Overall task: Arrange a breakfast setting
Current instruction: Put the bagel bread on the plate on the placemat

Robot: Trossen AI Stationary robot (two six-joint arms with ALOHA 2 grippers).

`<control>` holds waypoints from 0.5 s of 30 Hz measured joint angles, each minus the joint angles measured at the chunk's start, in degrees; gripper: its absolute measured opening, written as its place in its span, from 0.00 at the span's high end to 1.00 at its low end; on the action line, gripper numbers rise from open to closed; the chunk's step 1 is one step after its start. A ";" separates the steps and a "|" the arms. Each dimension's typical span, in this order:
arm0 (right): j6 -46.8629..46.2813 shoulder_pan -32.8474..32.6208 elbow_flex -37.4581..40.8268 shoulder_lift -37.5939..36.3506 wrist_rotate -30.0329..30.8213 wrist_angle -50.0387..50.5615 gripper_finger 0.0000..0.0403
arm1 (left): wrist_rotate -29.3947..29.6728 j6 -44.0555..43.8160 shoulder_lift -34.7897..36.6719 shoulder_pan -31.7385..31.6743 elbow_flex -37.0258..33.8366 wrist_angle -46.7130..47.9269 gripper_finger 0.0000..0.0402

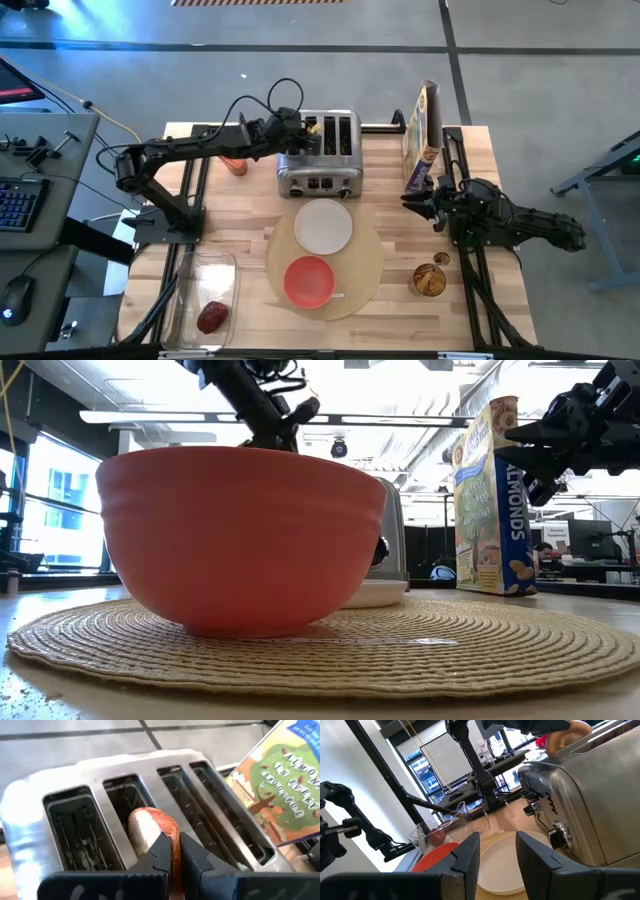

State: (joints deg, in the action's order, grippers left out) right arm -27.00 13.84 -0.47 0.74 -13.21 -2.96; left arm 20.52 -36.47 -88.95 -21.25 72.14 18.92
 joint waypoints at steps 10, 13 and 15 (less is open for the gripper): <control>-0.01 0.01 0.01 0.01 0.00 0.01 0.73 | 2.19 5.78 4.18 1.07 0.11 -2.34 0.99; 0.00 0.00 0.01 0.00 0.00 0.00 0.73 | 2.63 8.48 5.61 1.90 0.13 -2.33 0.99; 0.00 0.00 0.02 0.00 0.00 0.00 0.73 | 2.77 10.01 6.60 2.63 0.13 -2.43 0.99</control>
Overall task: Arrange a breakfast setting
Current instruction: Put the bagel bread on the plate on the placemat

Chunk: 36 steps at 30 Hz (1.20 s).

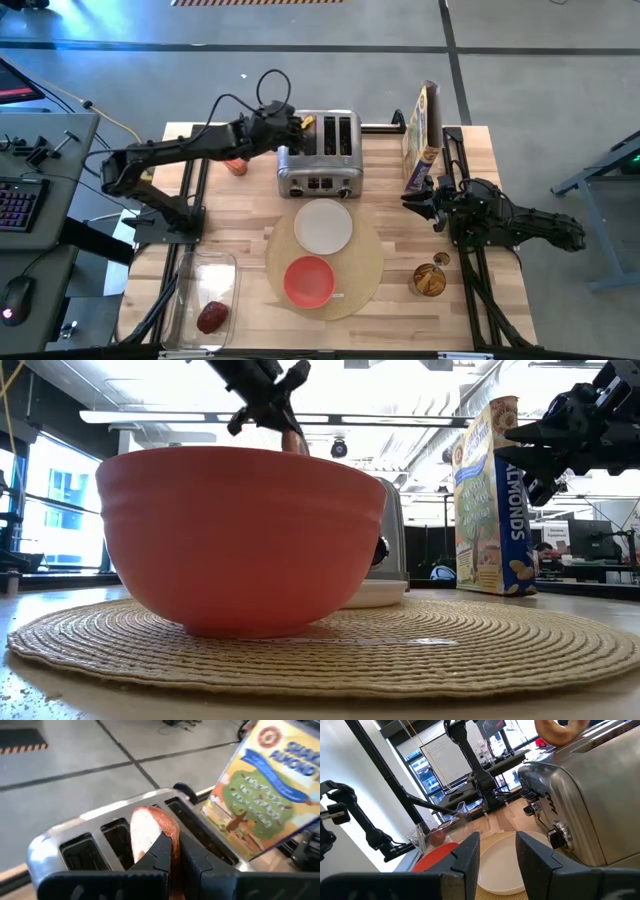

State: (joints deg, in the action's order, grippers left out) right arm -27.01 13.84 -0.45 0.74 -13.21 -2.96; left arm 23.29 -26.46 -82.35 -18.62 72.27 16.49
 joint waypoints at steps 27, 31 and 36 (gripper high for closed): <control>0.00 0.01 0.00 -0.01 0.00 0.00 0.73 | 0.45 40.49 5.84 25.14 0.11 5.82 0.99; 0.00 0.01 -0.01 -0.02 -0.01 -0.01 0.73 | 2.89 44.13 4.79 28.08 -1.33 6.13 0.99; -0.01 0.00 -0.02 0.45 0.00 0.01 0.73 | 5.75 44.51 2.55 31.25 -3.35 6.66 0.99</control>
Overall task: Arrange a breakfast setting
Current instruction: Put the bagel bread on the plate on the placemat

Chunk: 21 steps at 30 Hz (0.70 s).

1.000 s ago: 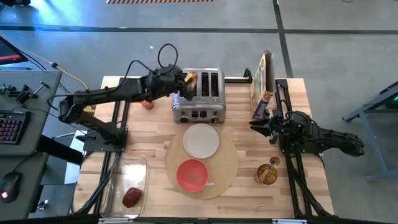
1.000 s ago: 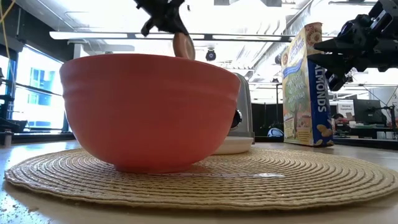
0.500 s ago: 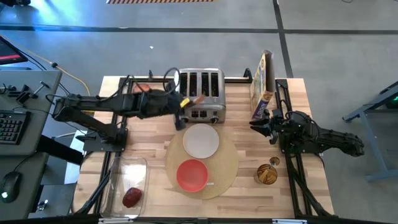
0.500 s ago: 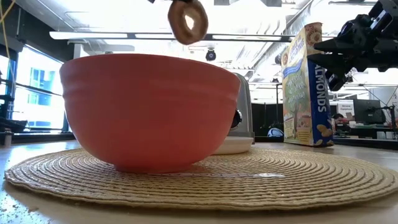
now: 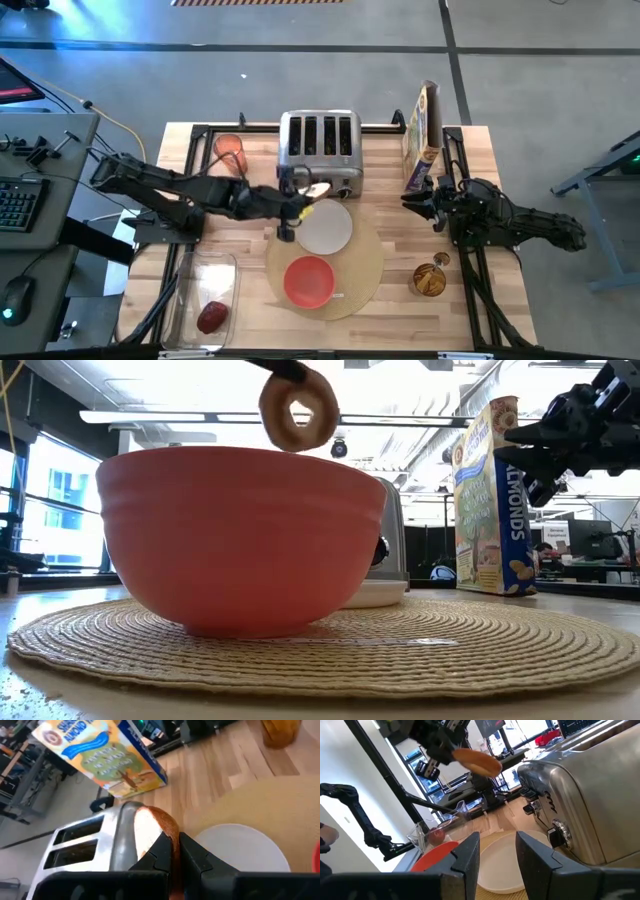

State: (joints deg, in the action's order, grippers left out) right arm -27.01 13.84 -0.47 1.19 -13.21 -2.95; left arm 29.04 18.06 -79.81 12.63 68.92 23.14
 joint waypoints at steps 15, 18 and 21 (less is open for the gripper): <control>0.00 0.01 0.01 0.70 0.00 0.02 0.73 | 5.07 -9.25 -8.65 4.08 -3.73 0.80 0.99; 0.01 -0.01 0.02 0.66 0.00 -0.01 0.73 | 4.96 -10.10 -10.77 4.31 -3.73 0.89 0.98; 0.01 0.01 0.02 0.70 0.00 0.02 0.73 | 4.25 -10.79 -13.14 4.32 -3.73 0.88 0.98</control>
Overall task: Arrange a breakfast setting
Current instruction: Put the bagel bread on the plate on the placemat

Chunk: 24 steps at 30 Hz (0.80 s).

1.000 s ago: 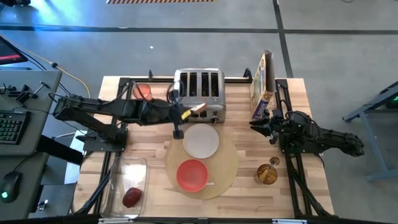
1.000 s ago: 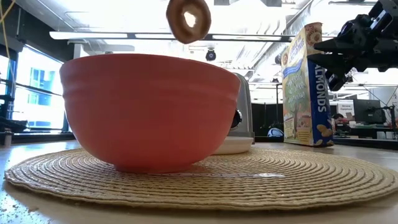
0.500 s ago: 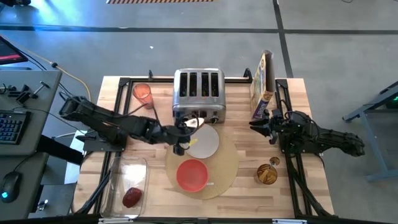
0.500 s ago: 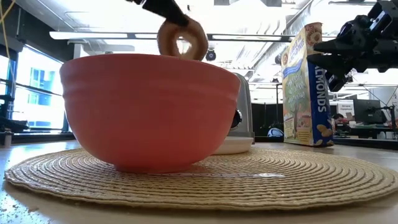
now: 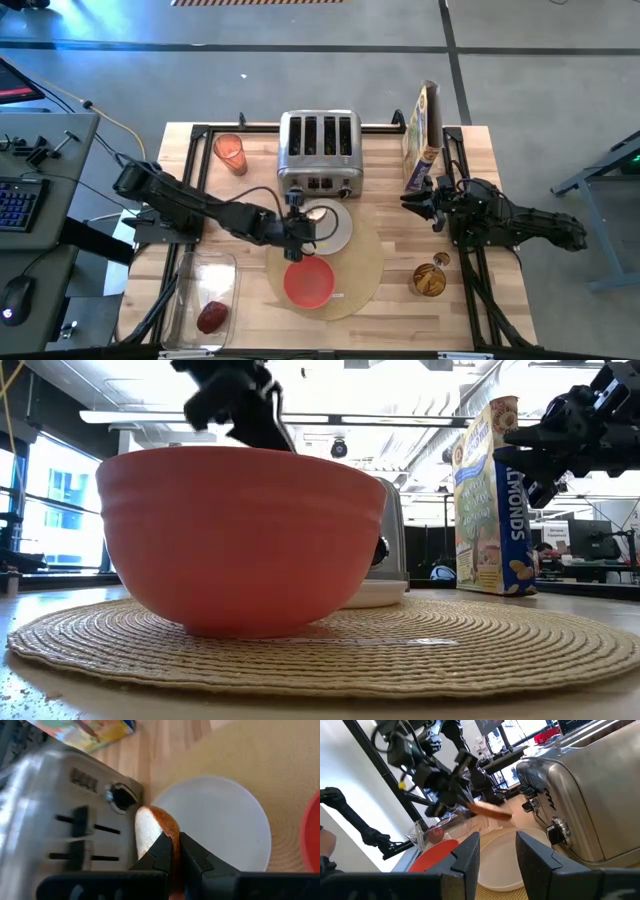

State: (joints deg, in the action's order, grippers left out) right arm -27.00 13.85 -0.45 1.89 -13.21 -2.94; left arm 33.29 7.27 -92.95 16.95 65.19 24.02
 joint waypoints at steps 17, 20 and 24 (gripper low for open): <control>0.00 0.00 -0.02 0.00 0.00 -0.02 0.73 | -1.63 -3.34 -9.63 -0.81 0.00 -3.87 0.97; -0.01 -0.01 -0.01 0.00 0.00 -0.02 0.73 | -1.12 -4.18 -10.25 -1.59 0.00 -4.20 0.97; 0.00 -0.02 0.00 0.00 0.00 -0.02 0.73 | -1.16 -4.24 -10.50 -2.56 0.00 -3.89 0.97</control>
State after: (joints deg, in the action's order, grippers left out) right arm -27.00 13.82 -0.45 1.89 -13.21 -2.96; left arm 32.13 3.03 -103.45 14.39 65.19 20.14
